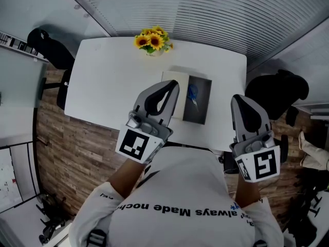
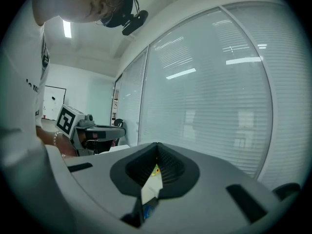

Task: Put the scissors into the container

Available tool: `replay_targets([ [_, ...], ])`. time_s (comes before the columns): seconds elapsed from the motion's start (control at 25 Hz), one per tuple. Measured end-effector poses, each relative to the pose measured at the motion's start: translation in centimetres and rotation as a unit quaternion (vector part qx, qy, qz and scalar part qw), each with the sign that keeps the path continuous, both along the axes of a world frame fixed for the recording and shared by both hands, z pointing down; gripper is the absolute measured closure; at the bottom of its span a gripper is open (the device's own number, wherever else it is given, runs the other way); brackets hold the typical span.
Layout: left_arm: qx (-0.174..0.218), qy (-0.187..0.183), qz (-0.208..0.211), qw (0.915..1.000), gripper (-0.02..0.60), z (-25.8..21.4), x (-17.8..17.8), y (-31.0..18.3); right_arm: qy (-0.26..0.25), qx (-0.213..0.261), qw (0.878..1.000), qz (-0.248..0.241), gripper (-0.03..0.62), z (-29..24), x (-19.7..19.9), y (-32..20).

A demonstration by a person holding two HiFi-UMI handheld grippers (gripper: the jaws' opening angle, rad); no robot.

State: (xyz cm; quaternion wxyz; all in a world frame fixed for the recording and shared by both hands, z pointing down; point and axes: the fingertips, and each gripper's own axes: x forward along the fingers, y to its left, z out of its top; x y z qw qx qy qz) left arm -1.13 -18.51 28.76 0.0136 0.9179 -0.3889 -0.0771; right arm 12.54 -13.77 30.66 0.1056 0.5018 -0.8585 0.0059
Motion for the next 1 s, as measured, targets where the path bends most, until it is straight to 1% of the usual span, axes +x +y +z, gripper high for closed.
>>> replay_targets([
  [0.28, 0.001, 0.001, 0.002, 1.0000, 0.557, -0.1, 0.1, 0.0, -0.003, 0.015, 1.000, 0.013, 0.588, -1.1, 0.5, 1.2],
  [0.6, 0.000, 0.003, 0.007, 1.0000, 0.557, -0.2, 0.3, 0.1, -0.005, 0.022, 0.999, 0.025, 0.588, -1.9, 1.5, 1.6],
  [1.0, 0.001, 0.004, 0.008, 1.0000, 0.557, -0.3, 0.5, 0.1, -0.005, 0.026, 0.999, 0.030, 0.588, -2.1, 1.8, 1.7],
])
